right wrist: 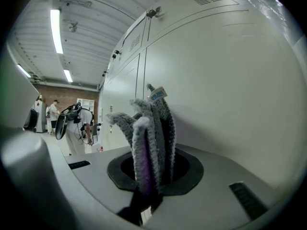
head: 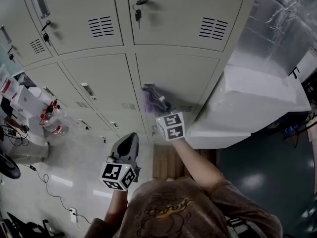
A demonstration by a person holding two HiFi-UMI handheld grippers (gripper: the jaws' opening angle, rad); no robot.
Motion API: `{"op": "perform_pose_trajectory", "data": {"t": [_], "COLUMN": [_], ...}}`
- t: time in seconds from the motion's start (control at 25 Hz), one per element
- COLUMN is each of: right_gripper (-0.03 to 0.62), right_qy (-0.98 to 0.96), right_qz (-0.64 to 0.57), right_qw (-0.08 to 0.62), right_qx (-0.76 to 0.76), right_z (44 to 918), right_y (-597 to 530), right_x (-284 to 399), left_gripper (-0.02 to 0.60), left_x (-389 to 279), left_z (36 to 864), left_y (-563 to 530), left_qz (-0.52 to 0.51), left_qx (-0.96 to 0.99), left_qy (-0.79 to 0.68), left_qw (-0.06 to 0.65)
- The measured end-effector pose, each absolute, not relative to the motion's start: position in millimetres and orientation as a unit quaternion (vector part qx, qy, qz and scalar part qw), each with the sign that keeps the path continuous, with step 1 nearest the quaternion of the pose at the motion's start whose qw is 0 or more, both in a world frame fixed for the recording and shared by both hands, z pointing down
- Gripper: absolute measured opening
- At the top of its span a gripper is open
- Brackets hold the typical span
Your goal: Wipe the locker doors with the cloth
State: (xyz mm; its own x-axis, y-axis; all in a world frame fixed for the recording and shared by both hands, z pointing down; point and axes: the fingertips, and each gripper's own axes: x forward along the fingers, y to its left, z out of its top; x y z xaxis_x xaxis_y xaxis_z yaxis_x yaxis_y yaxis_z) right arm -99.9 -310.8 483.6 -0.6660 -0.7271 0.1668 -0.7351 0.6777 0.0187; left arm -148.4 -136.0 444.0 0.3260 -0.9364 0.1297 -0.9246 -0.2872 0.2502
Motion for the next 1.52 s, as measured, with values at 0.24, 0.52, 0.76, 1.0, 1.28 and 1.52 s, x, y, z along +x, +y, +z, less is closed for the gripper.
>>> {"op": "perform_pose_trajectory", "data": {"t": [0.24,0.52,0.76,1.0,1.28,1.52], "right_gripper": [0.052,0.052,0.054,0.054,0.054,0.054], "right_qy": [-0.904,-0.893,-0.881,-0.867,-0.843,-0.827], "right_qz": [0.023,0.023,0.024,0.028,0.032,0.03], "right_qw": [0.083,0.089,0.084,0.079,0.072,0.077], "right_qx": [0.418,0.441,0.465,0.492,0.533,0.556], "right_z": [485,486,485,483,482,483], "right_y": [-315,-322,-324,-326,-329,-330], "right_x": [-82,-52,-21,13,59,83], "left_gripper": [0.0,0.0,0.0,0.0,0.0,0.0], "left_x": [-144,-129,-119,-109,-100,-93], "left_z": [442,442,442,444,445,449], "left_y": [-142,-148,-152,-155,-161,-165], "left_qz": [-0.02,-0.019,-0.017,-0.017,-0.019,-0.019], "left_qx": [0.807,0.82,0.829,0.837,0.844,0.847], "left_qy": [-0.573,-0.555,-0.541,-0.528,-0.516,-0.508], "left_qw": [0.138,0.139,0.14,0.143,0.148,0.155]}}
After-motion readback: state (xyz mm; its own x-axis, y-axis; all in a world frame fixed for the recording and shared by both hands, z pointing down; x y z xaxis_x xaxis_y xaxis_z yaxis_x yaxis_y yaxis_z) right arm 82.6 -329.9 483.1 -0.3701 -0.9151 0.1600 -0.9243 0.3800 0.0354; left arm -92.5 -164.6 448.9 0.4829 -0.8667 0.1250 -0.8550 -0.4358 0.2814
